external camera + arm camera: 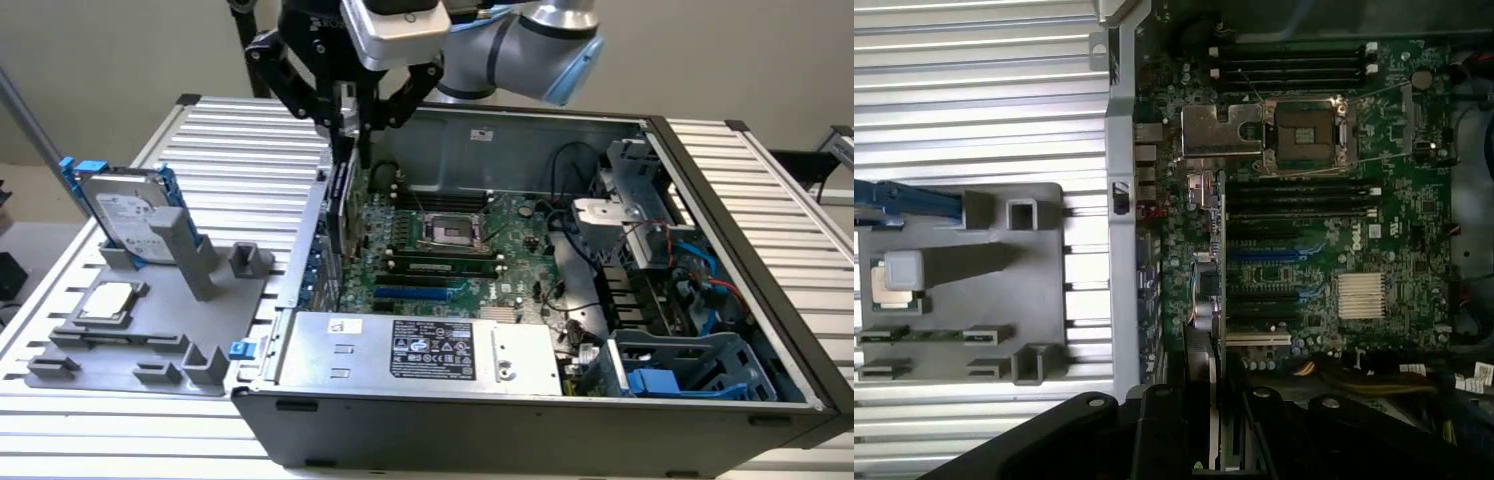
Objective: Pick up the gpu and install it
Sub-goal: 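Pick up the gpu and move the gpu toward the slot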
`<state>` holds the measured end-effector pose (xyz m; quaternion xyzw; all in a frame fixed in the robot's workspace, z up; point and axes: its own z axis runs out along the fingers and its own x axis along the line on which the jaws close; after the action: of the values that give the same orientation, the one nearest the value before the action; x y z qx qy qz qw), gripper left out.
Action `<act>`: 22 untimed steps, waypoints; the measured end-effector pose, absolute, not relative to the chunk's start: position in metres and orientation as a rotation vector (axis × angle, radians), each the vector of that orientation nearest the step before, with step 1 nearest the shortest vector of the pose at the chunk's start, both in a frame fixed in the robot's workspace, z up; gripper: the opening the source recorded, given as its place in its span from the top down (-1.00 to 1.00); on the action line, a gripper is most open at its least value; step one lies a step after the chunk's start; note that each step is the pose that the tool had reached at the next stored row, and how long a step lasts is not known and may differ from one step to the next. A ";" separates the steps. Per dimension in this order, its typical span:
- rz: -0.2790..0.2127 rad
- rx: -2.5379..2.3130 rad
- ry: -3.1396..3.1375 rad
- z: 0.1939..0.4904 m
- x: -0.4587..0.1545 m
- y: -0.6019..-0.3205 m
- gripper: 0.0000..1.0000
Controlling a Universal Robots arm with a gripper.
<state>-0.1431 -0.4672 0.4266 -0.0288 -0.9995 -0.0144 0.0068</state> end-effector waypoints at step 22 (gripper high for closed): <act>-0.001 -0.090 -3.127 0.397 -0.074 -0.438 0.47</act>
<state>-0.0745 -0.4378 0.3972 -0.0288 -0.9996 -0.0005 0.0065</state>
